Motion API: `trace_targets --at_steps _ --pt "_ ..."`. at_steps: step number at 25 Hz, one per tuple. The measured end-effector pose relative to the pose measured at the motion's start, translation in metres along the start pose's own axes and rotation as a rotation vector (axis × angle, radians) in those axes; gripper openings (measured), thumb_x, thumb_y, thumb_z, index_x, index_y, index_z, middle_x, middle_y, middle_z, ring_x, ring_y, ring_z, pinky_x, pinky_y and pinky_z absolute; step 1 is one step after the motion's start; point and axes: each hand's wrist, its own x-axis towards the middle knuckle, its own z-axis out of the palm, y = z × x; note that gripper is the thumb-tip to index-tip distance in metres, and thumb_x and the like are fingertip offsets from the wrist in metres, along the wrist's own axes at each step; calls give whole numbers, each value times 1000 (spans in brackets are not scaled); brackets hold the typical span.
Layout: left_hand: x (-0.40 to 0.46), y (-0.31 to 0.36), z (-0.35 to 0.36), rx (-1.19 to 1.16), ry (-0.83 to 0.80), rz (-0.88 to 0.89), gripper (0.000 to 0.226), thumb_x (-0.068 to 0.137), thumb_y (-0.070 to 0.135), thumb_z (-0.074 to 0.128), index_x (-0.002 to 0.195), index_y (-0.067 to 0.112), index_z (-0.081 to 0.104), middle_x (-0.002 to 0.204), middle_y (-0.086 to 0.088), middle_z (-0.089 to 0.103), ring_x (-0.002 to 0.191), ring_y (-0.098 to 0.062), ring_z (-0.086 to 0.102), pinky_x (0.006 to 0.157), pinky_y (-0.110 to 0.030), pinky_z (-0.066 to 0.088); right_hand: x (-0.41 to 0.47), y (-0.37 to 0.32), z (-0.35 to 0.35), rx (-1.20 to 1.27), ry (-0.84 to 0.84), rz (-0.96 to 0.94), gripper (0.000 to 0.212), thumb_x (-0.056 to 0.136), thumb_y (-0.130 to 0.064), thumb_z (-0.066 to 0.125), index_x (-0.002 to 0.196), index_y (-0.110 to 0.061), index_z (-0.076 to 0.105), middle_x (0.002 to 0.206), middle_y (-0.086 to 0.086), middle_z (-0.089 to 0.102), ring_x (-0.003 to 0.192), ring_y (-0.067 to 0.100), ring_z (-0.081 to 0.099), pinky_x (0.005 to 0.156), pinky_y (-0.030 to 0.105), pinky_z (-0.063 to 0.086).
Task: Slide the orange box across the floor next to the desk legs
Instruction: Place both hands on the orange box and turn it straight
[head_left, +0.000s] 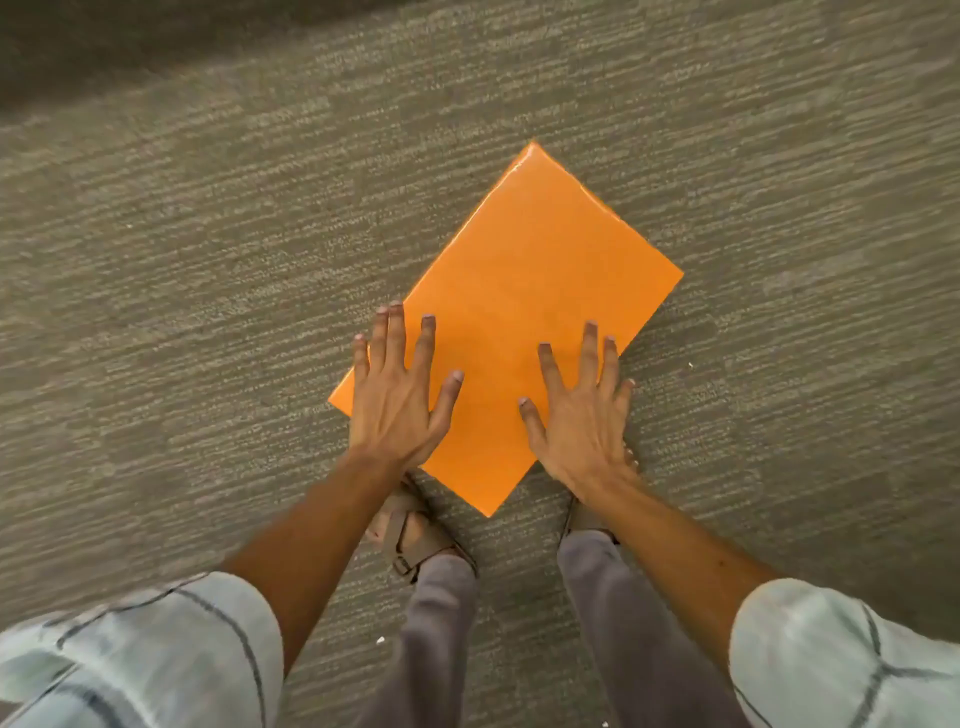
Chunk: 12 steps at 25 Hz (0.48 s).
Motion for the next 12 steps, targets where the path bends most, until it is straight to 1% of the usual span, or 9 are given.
trace_targets --at_steps 2,3,4,6,7,9,10,12 --pt "14 -6 4 14 -27 14 75 97 64 23 156 19 17 163 -24 9 152 -39 7 121 -59 14 4 7 5 76 -2 182 78 92 -62 47 155 -33 12 163 21 -18 148 50 2 108 69 32" --pt "22 -10 5 24 -56 23 77 95 67 25 157 22 14 163 -25 8 151 -40 8 121 -59 16 5 12 10 110 -23 231 81 90 -63 49 155 -35 10 162 22 -21 147 51 6 106 67 36" --pt "31 -13 5 14 -102 39 79 93 70 28 157 26 12 163 -25 7 150 -41 10 120 -59 18 6 19 16 181 -51 250 84 89 -63 51 156 -36 7 161 23 -22 145 52 11 104 63 41" --pt "46 -18 7 25 -197 40 87 87 75 34 157 32 5 162 -26 9 147 -44 17 117 -60 25 10 25 24 331 -105 232 89 89 -61 55 156 -39 0 161 23 -23 141 51 26 99 53 48" --pt "53 -20 6 23 -235 34 92 83 76 41 156 35 2 161 -26 11 145 -45 21 115 -60 29 13 27 27 419 -118 232 92 89 -58 58 155 -41 -2 162 23 -21 139 51 32 96 50 48" --pt "66 -23 4 3 -304 12 109 73 76 59 155 39 -2 159 -25 13 143 -46 26 110 -60 37 18 29 31 627 -118 272 98 86 -52 67 154 -47 -3 164 20 -14 143 47 30 101 48 45" --pt "70 -24 4 -7 -330 1 118 66 74 68 155 41 -3 159 -24 13 142 -46 26 108 -60 38 20 29 34 727 -105 292 102 83 -50 71 153 -50 -3 165 18 -6 144 44 28 104 49 42" --pt "74 -28 4 -5 -362 5 132 56 71 79 153 45 -7 159 -21 9 143 -46 24 108 -60 39 23 29 38 877 -57 309 105 80 -43 77 151 -52 0 161 17 14 142 40 33 106 51 40"
